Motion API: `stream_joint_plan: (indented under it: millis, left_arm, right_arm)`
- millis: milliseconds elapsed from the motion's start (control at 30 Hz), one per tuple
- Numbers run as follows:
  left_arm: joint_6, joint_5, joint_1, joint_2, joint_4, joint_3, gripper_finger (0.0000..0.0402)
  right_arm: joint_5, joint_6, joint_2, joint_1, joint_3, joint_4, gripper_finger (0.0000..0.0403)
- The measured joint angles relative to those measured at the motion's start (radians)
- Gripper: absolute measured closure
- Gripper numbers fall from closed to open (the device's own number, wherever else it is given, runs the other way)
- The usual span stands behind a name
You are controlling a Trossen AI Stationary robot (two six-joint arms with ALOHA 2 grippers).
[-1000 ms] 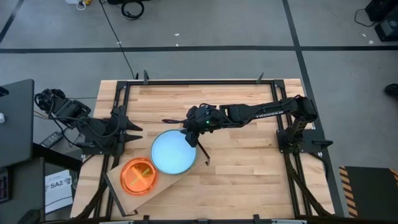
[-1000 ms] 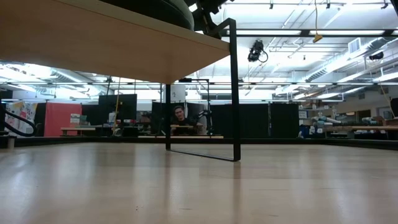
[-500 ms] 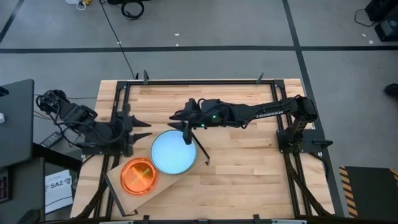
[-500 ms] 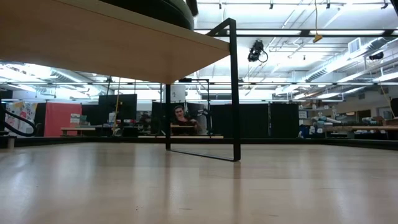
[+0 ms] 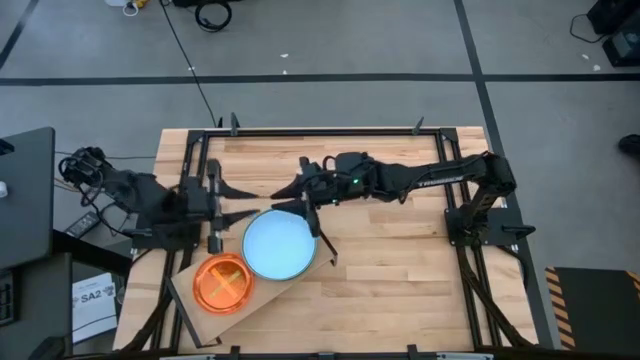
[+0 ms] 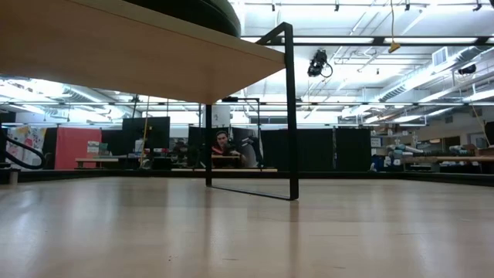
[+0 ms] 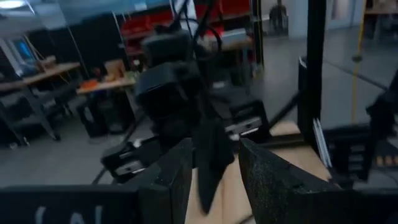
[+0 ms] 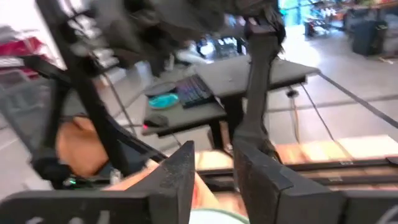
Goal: Place and stack plates onto a shelf
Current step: Return to Home Position
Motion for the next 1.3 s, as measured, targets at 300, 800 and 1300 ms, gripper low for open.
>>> stream_joint_plan:
  millis: [300, 800, 1300]
  left_arm:
    - [0.08, -0.076, 0.007, -0.13, -0.074, 0.069, 0.0342]
    - [-0.107, -0.211, 0.007, -0.406, -0.347, -0.022, 0.0392]
    - [-0.1, -0.243, 0.007, -0.592, -0.041, -0.526, 0.0392]
  right_arm:
    - [-0.022, -0.107, -0.222, -0.001, 0.001, -0.347, 0.0388]
    - [0.068, -0.24, -0.637, -0.001, 0.001, -0.876, 0.039]
    - [0.172, -0.224, -1.056, -0.001, -0.392, -0.837, 0.0393]
